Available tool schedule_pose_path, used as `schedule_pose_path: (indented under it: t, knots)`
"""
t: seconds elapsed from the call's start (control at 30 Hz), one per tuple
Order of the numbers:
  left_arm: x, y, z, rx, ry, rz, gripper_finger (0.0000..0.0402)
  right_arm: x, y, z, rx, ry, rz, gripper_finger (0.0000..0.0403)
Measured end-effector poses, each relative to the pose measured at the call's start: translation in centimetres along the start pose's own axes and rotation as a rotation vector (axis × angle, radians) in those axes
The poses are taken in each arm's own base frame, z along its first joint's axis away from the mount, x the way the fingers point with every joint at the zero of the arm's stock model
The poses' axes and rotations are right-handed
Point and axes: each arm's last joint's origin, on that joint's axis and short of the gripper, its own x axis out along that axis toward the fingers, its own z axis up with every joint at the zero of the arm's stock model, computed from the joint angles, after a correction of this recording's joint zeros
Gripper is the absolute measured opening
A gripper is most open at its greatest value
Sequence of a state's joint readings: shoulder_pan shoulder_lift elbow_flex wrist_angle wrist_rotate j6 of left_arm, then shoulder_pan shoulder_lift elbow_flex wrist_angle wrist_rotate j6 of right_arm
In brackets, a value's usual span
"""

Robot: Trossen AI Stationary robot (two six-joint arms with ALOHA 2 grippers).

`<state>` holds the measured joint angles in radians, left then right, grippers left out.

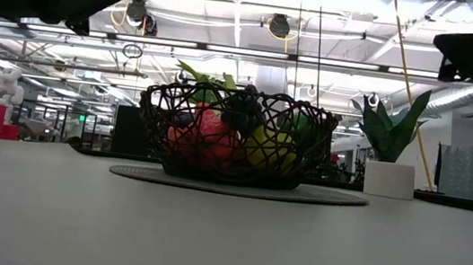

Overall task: Build produce basket
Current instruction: Return to Home Position

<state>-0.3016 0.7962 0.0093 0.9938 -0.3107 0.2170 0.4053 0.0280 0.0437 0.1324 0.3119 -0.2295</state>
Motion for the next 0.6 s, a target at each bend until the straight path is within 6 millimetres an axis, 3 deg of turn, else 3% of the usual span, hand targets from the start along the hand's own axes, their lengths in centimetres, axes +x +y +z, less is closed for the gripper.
schedule_pose_path:
  t: [0.6]
  knots:
    - [-0.13, 0.00, -0.25, -0.006, 0.035, -0.003, 0.0003, -0.16, 0.04, -0.05, -0.017, -0.007, 0.025, 0.0000]
